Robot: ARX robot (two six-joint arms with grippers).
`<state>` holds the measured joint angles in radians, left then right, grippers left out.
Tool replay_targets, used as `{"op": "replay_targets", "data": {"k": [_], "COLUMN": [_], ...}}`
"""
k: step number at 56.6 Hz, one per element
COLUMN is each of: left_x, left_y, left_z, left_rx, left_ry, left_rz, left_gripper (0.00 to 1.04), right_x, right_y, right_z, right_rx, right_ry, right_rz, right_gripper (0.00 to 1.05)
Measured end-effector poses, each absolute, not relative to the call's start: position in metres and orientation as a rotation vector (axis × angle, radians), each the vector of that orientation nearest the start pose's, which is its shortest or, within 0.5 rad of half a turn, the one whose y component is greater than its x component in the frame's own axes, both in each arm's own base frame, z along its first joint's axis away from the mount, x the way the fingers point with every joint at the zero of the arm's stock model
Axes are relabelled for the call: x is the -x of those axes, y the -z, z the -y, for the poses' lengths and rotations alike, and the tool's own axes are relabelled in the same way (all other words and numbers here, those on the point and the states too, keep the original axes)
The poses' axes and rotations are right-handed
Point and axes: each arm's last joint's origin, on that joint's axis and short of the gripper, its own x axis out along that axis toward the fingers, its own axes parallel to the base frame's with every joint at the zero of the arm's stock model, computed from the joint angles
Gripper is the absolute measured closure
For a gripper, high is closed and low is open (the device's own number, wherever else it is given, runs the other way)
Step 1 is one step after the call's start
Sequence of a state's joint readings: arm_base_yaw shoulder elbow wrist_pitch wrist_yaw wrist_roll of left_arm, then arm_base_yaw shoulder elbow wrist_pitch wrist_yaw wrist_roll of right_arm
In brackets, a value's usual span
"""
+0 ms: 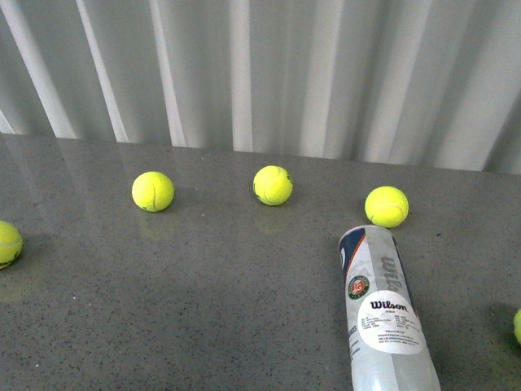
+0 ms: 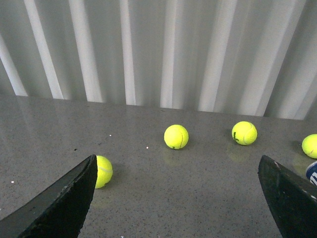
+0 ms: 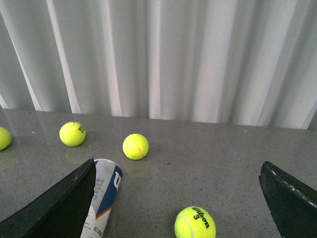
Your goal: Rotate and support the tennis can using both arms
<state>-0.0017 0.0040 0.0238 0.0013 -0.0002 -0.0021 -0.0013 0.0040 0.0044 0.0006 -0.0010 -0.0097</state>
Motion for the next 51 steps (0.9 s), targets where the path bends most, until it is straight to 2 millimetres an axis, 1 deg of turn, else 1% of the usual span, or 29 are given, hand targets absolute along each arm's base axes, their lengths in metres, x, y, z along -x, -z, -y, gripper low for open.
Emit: {"op": "replay_targets", "data": {"k": [51], "left_x": [-0.0964], "left_y": [-0.1715], "left_z": [0.0002], "left_rx": [0.002], "left_ry": [0.002], "left_rz": [0.021], "left_gripper": [0.07], "right_x": [-0.0978], "right_y": [-0.1645], "right_z": [0.0002], "right_rx": [0.014], "right_ry": [0.011], "right_rz": [-0.004], "right_gripper": [0.07]}}
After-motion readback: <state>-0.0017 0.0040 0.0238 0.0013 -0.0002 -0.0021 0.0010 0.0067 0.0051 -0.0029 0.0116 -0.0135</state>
